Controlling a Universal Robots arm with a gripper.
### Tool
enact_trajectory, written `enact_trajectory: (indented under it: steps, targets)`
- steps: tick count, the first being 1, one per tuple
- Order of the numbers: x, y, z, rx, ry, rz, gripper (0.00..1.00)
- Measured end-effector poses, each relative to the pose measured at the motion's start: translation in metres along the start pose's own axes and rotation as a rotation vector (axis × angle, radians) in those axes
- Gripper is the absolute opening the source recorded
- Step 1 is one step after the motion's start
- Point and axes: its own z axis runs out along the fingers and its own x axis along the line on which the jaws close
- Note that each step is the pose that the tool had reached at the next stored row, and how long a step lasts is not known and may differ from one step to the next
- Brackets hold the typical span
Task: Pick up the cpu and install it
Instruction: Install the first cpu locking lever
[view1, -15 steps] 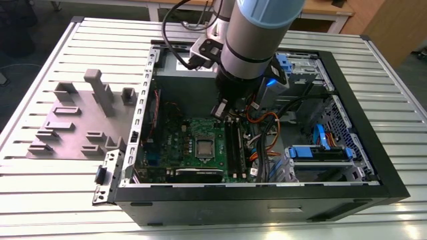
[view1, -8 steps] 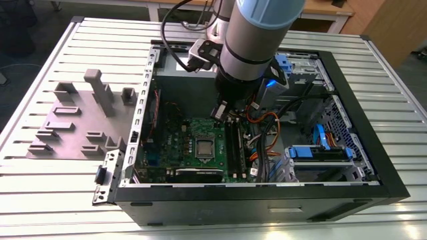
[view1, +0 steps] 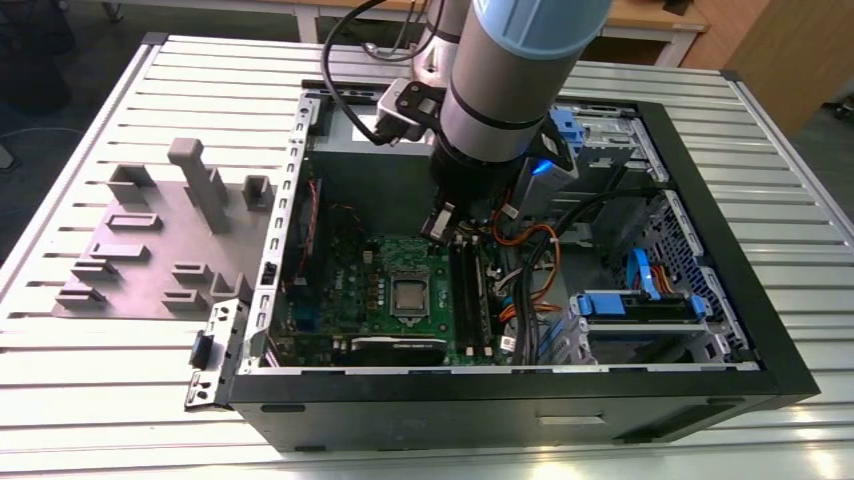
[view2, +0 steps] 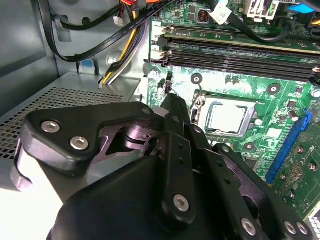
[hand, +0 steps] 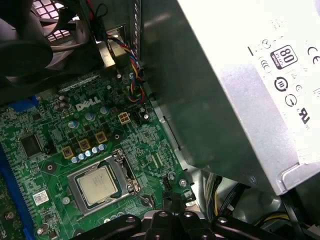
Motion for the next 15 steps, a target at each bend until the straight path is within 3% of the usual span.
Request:
enact_trajectory:
  steps: [11, 15]
  targets:
    - [0.0034, -0.0014, -0.0005, -0.0005, 0.0005, -0.005, 0.11]
    - [0.0049, -0.0015, -0.0008, -0.0024, 0.0029, -0.022, 0.11]
